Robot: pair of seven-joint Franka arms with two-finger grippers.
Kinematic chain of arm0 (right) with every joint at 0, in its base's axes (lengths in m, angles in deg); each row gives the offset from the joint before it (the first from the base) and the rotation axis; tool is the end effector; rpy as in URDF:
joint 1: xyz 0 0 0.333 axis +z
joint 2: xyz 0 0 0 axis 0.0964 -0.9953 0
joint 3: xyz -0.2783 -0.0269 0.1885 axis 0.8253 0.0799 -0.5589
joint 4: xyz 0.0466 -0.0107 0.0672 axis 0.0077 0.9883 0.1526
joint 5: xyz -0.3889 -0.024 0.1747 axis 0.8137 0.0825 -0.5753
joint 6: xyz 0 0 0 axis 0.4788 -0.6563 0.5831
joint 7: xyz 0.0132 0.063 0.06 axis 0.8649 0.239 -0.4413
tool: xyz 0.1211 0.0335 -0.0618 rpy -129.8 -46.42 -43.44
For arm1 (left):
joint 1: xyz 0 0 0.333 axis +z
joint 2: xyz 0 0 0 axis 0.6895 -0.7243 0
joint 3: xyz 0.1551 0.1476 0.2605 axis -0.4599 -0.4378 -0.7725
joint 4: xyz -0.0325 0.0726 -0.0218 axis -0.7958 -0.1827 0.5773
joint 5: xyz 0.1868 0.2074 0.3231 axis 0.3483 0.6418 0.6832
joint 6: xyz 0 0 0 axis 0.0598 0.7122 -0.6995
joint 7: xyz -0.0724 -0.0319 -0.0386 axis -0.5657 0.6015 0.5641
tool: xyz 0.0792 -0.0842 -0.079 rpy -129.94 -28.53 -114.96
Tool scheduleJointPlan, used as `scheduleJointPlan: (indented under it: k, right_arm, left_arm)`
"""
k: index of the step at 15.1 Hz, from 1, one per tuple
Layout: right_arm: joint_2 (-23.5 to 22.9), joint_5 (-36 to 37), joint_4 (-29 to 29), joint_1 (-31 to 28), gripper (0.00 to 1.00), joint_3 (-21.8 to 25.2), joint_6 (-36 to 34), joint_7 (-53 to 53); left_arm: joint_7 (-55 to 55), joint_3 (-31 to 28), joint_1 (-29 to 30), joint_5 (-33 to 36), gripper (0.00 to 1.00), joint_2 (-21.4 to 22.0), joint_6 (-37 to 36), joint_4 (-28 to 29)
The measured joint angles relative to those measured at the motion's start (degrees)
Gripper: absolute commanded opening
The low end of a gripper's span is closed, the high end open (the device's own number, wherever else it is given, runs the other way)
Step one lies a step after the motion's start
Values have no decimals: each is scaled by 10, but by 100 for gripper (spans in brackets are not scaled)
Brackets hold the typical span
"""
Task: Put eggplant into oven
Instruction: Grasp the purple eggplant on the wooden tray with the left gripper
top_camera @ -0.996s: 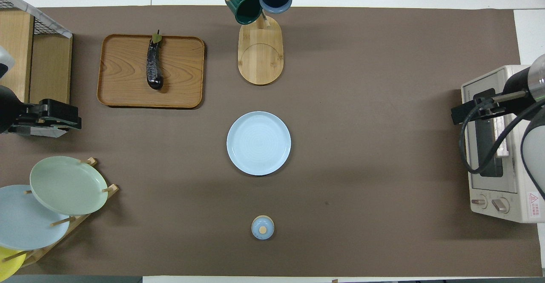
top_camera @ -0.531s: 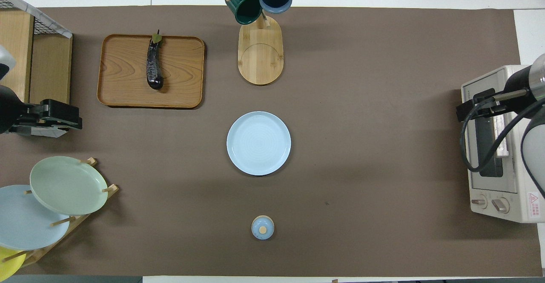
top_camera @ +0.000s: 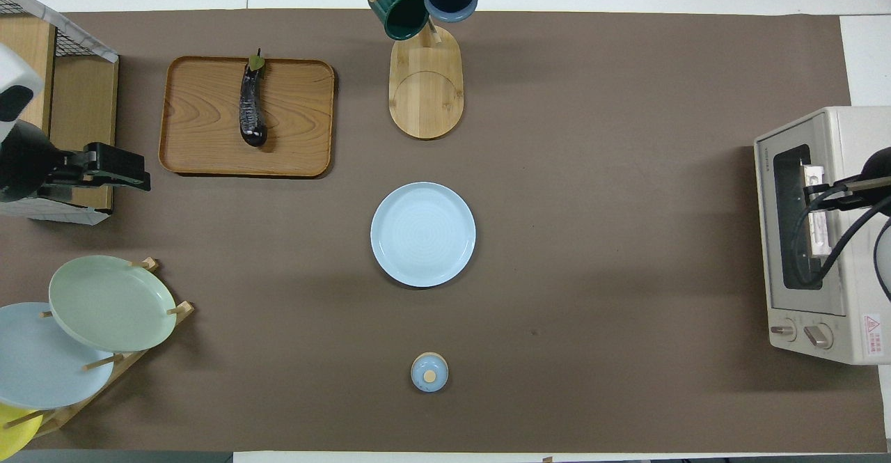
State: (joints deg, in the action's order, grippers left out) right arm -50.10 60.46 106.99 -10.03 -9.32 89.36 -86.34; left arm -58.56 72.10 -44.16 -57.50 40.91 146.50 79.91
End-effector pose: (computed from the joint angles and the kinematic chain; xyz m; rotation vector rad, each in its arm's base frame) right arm 0.5568 -0.0656 0.5280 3.0710 0.1271 -0.0326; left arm 0.5755 -0.0817 0.5930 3.0941 0.0466 -0.0424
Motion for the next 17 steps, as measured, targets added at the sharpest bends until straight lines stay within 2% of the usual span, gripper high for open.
scheduleJointPlan:
  k: [3,6,9,14,17]
  right_arm:
    - [6,35,50,-24,0,1,60,0]
    - [3,54,79,-29,0,1,92,9]
    - [-6,58,88,-33,0,1,108,21]
    - [-22,76,89,-33,0,1,114,22]
    - [-22,77,89,-33,0,0,114,22]
  left_arm:
    - [0,0,0,-1,100,-57,22,-16]
    - [0,0,0,-2,100,-149,39,-70]
    - [-1,2,-1,0,100,-231,90,-110]
    - [-2,4,-31,21,99,-339,197,-124]
    - [-3,4,-32,50,98,-372,239,-123]
